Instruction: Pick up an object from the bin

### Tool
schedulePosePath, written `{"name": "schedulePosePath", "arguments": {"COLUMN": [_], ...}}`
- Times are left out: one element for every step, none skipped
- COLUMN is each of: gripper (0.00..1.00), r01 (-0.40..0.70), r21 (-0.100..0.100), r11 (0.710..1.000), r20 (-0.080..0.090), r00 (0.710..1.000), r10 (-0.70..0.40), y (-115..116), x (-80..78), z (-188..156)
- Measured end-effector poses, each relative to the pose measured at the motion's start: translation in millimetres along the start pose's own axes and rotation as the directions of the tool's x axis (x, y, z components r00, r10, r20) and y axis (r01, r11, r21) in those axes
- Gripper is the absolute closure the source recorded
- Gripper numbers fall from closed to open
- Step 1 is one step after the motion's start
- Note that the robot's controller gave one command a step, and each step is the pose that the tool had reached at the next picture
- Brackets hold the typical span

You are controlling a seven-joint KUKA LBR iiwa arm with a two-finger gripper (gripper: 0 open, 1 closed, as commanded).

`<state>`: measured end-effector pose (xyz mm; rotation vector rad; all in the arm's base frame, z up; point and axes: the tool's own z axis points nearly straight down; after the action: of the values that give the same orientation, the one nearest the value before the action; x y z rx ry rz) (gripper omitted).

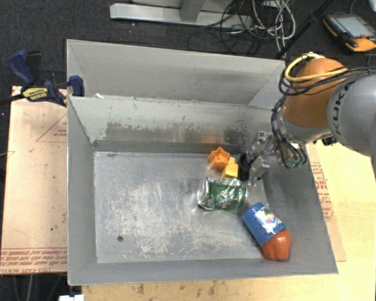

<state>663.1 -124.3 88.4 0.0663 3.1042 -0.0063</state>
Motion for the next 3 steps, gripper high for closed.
{"name": "schedulePosePath", "arguments": {"gripper": [1.0, 1.0, 1.0], "r01": [0.0, 0.0, 0.0], "r21": [-0.001, 0.0, 0.0], "r11": [1.0, 1.0, 1.0], "r20": [-0.007, -0.007, -0.007], "r00": [1.0, 1.0, 1.0], "r10": [0.0, 0.0, 0.0], "y": [-1.7, -1.7, -1.7], "x": [3.8, 3.9, 3.9], "z": [-2.1, -2.0, -1.9]}}
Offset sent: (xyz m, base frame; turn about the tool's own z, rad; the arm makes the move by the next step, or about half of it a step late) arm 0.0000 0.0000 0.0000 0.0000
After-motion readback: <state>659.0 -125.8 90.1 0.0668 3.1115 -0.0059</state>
